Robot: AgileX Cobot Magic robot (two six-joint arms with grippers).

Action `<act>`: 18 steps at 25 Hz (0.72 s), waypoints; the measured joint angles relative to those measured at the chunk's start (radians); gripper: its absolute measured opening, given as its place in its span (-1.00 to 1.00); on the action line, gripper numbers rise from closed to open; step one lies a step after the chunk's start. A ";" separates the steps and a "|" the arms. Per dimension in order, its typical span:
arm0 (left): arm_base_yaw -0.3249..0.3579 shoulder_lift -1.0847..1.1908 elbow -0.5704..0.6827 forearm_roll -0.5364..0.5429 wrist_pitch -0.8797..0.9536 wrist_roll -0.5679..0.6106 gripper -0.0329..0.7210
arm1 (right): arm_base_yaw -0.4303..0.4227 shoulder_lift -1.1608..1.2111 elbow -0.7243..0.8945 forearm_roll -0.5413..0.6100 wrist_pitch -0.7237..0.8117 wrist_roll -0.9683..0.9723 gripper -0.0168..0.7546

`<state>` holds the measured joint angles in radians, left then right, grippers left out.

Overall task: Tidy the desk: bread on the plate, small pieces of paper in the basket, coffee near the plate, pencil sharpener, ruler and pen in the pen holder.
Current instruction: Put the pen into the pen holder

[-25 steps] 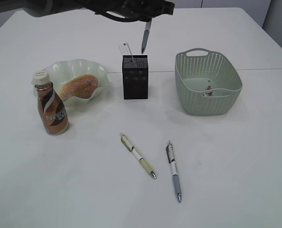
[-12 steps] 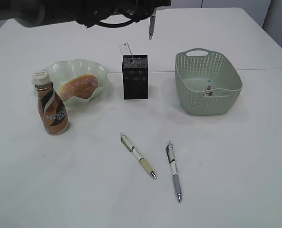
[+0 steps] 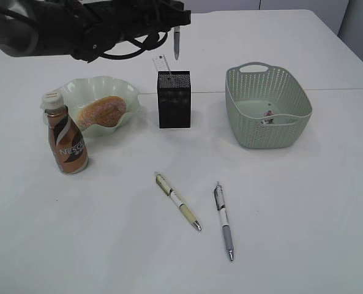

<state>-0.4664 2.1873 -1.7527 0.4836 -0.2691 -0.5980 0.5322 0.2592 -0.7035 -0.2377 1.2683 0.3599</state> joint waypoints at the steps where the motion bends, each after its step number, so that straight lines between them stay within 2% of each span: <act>1: 0.004 0.005 0.002 0.000 -0.019 0.000 -0.69 | 0.000 0.000 0.000 -0.002 0.000 0.000 0.25; 5: 0.011 0.042 0.002 -0.001 -0.080 0.000 -0.69 | 0.000 0.000 0.000 -0.008 0.000 0.000 0.25; 18: 0.024 0.114 0.005 -0.001 -0.114 0.000 -0.69 | 0.000 0.000 0.000 -0.041 0.000 0.000 0.25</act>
<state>-0.4420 2.3011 -1.7480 0.4825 -0.3830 -0.5980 0.5322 0.2592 -0.7035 -0.2789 1.2683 0.3599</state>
